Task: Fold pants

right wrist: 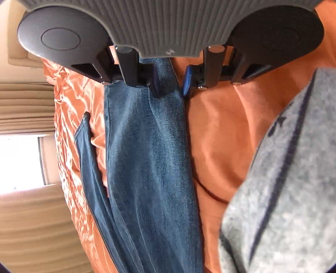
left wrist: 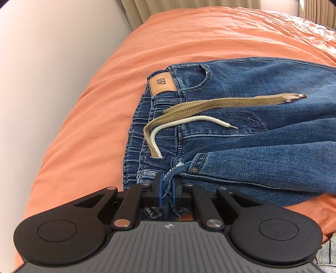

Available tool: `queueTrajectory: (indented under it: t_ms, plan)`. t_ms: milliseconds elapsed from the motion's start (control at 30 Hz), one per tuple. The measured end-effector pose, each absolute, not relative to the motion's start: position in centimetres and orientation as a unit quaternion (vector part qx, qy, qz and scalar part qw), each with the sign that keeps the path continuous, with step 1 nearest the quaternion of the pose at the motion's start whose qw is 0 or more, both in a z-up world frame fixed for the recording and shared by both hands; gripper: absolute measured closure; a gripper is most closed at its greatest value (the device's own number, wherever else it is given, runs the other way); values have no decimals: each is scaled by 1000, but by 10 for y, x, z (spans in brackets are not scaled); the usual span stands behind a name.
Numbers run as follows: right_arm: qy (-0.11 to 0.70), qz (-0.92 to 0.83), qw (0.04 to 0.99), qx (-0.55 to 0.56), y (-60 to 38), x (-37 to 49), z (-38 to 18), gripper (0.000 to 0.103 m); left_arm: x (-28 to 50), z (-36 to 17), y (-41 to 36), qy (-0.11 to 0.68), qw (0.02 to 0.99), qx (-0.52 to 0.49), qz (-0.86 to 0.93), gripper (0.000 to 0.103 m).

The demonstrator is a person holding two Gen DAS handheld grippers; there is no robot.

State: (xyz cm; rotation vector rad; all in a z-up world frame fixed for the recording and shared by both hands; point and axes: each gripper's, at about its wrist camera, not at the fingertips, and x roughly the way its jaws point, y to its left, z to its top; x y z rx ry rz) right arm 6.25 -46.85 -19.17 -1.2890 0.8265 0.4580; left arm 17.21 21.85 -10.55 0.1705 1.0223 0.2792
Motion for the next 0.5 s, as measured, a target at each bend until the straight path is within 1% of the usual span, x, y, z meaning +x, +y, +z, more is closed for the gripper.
queueTrajectory:
  t_ms: [33, 67, 167, 300, 367, 500]
  plan:
    - [376, 205, 697, -576, -468, 60, -193, 96, 173, -106, 217, 487, 859, 84, 134, 94]
    - [381, 199, 698, -573, -468, 63, -195, 103, 173, -106, 216, 487, 859, 87, 136, 94]
    - [370, 179, 719, -560, -468, 61, -186, 103, 170, -103, 214, 476, 864, 84, 140, 94]
    - [341, 121, 771, -523, -472, 73, -155, 103, 158, -89, 211, 436, 886, 71, 143, 94]
    - [314, 86, 796, -510, -473, 80, -131, 103, 153, -76, 206, 409, 898, 72, 143, 94]
    - [257, 33, 841, -474, -472, 90, -65, 103, 141, -37, 202, 346, 926, 54, 140, 95]
